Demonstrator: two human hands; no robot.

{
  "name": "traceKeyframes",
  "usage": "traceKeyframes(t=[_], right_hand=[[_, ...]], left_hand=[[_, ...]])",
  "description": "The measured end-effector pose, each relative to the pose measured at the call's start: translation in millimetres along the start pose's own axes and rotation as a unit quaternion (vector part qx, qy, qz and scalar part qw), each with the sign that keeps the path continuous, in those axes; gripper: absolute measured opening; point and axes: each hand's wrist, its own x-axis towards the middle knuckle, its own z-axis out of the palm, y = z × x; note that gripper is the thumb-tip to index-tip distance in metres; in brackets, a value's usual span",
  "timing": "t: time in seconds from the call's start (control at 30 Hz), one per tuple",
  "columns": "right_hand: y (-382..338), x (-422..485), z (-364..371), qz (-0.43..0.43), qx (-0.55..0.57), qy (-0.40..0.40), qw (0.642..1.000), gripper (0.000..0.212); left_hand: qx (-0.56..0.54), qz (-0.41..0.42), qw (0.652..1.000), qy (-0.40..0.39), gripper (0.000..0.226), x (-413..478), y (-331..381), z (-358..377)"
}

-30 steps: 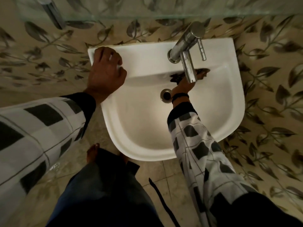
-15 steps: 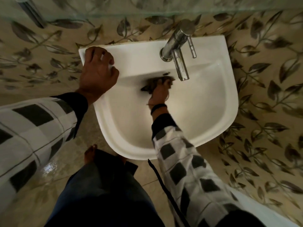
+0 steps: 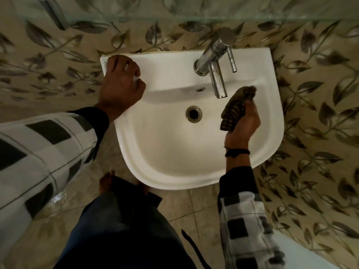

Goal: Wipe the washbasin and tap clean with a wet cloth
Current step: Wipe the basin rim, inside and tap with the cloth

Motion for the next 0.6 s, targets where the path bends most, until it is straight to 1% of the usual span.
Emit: traceKeyframes(t=[0.03,0.1,0.13,0.2,0.23,0.3,0.33,0.4,0.5,0.53,0.57,0.6], right_hand=[[-8.0,-4.4,5.5,-0.054,-0.048,-0.017,0.997,0.038],[-17.0,-11.3,17.8,-0.157,-0.141,-0.061,0.976,0.037],[-17.1,-13.6,23.1,-0.202,-0.19,-0.084,0.957,0.037],[-13.3,-18.3,32.0,-0.25,-0.296,-0.131,0.913,0.037],[-10.9,-19.2,35.9,-0.27,-0.365,-0.143,0.879,0.036],[-3.0,-17.2,38.1,-0.348,-0.498,-0.143,0.781,0.036],[2.5,-15.5,39.3,-0.385,-0.534,-0.141,0.739,0.036],[12.9,-14.3,45.5,-0.423,-0.572,-0.125,0.691,0.039],[24.7,-9.4,51.9,-0.445,-0.616,-0.118,0.639,0.045],[25.4,-7.0,53.5,-0.454,-0.615,-0.119,0.634,0.047],[25.5,-5.6,55.0,-0.459,-0.607,-0.113,0.639,0.049],[24.9,-5.1,56.8,-0.451,-0.599,-0.101,0.654,0.052]], left_hand=[[0.0,-0.001,1.0,0.001,0.024,0.0,0.1,0.1],[-0.002,-0.003,1.0,0.006,0.023,-0.5,1.5,-0.5],[-0.001,-0.003,1.0,0.007,0.023,-0.4,2.2,-0.9],[0.002,-0.003,1.0,0.005,0.023,-0.2,2.9,-1.9],[0.003,-0.004,1.0,0.004,0.024,-0.1,3.1,-2.4],[0.006,-0.005,1.0,0.001,0.025,-0.3,3.3,-3.3],[0.007,-0.005,1.0,0.001,0.025,-0.6,3.6,-3.4],[0.005,0.0,1.0,0.004,0.025,-1.0,4.4,-3.7],[-0.003,0.0,1.0,0.014,0.024,-1.2,3.6,-3.4],[-0.005,-0.001,1.0,0.016,0.024,-1.4,3.4,-2.9],[-0.007,-0.001,1.0,0.017,0.023,-1.6,2.9,-2.4],[-0.009,-0.001,1.0,0.017,0.023,-1.7,2.7,-1.9]])
